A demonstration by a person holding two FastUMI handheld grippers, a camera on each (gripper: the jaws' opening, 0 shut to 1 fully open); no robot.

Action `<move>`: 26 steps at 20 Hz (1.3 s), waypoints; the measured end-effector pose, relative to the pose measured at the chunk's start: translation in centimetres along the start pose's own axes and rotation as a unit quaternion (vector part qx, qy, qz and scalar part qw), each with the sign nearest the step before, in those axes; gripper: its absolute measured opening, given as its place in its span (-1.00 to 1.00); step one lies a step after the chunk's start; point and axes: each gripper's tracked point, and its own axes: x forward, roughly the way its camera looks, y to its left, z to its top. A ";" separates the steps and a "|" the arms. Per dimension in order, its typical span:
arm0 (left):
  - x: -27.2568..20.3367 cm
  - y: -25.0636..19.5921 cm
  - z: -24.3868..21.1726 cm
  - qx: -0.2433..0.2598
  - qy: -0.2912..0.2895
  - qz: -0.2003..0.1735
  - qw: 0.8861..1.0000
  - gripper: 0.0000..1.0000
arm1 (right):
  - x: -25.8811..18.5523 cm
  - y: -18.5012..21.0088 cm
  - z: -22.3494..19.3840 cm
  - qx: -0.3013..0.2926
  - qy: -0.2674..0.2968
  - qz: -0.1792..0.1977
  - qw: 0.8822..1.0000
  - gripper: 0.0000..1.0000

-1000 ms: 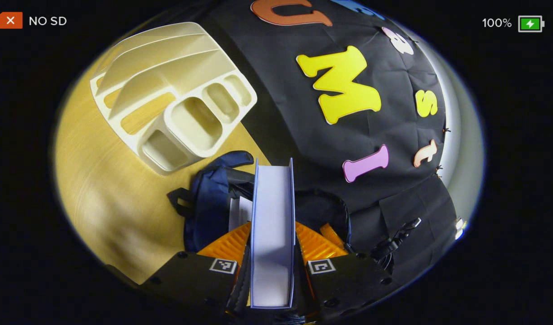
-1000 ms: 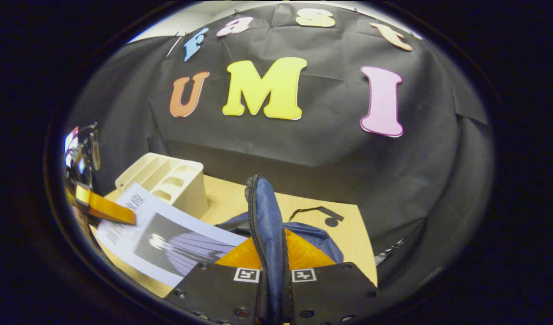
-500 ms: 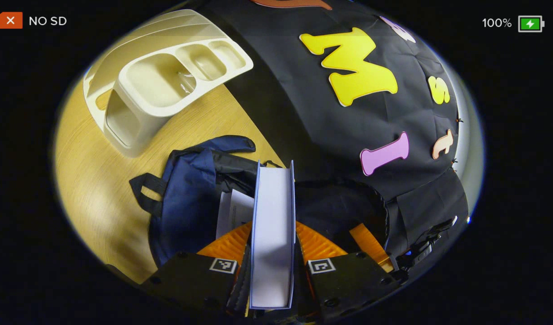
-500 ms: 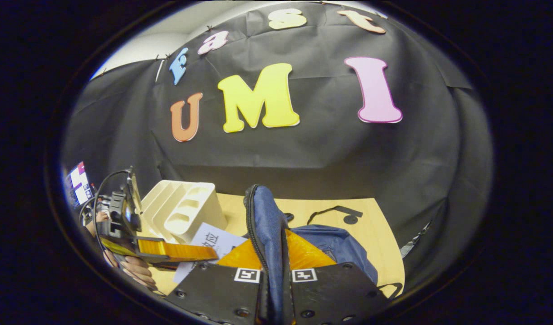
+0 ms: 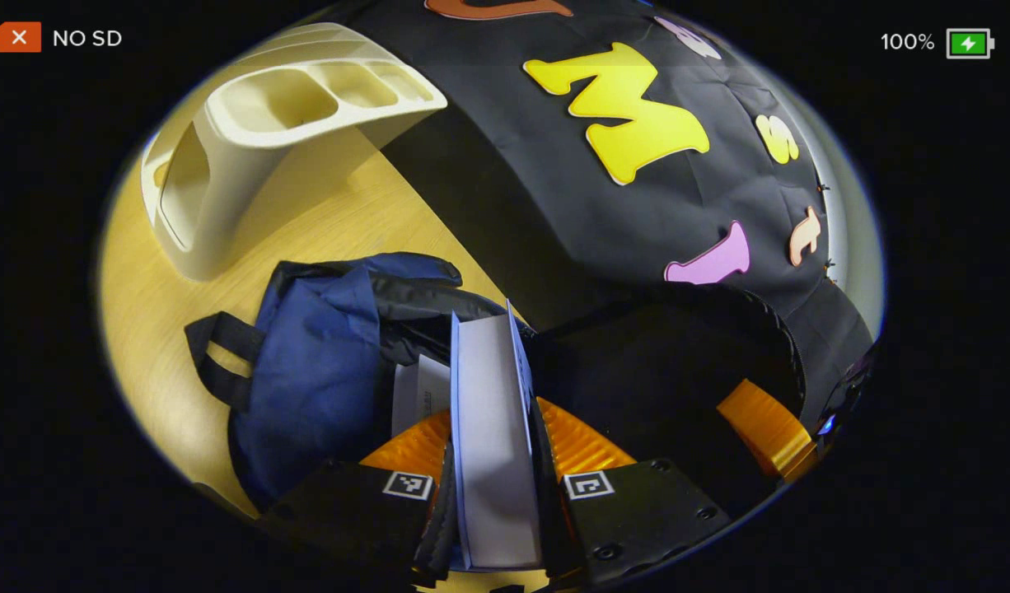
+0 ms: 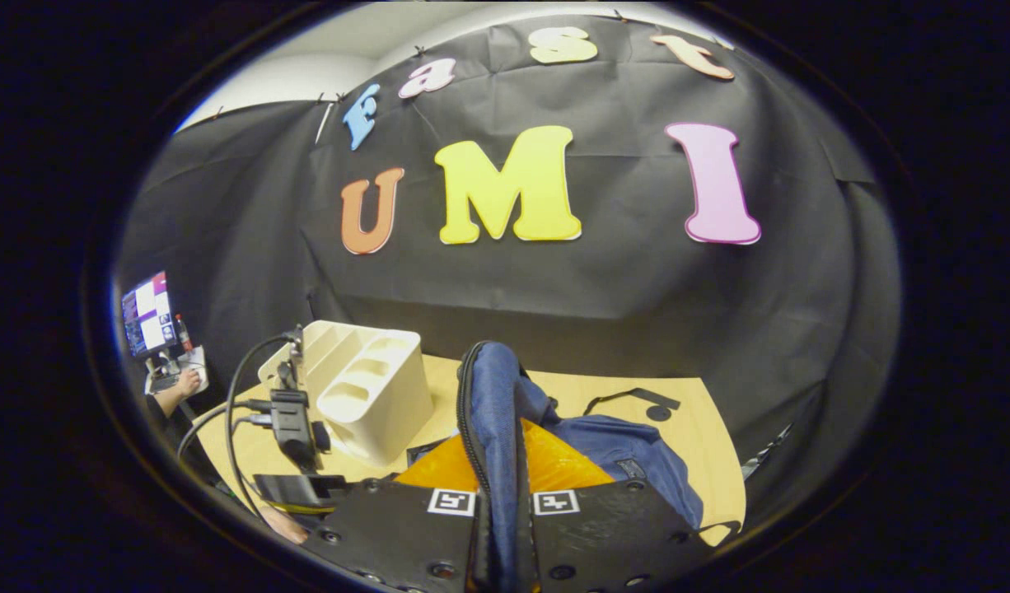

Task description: Open the schoolbag, grab two books from the bookshelf and put them into the schoolbag.

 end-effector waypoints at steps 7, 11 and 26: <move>3.4 0.5 -2.5 -0.028 -0.015 -0.042 0.999 -0.13 | 0.4 -0.5 0.1 0.039 -0.007 -0.022 0.999 -0.78; 4.0 1.5 -2.8 -0.061 0.000 -0.056 0.997 -0.10 | 0.4 -1.1 -0.8 0.020 -0.010 -0.049 0.999 -0.77; 2.3 1.5 -3.2 0.134 0.034 -0.001 0.990 0.69 | -0.9 -4.2 -3.6 0.046 0.006 -0.087 0.995 -0.77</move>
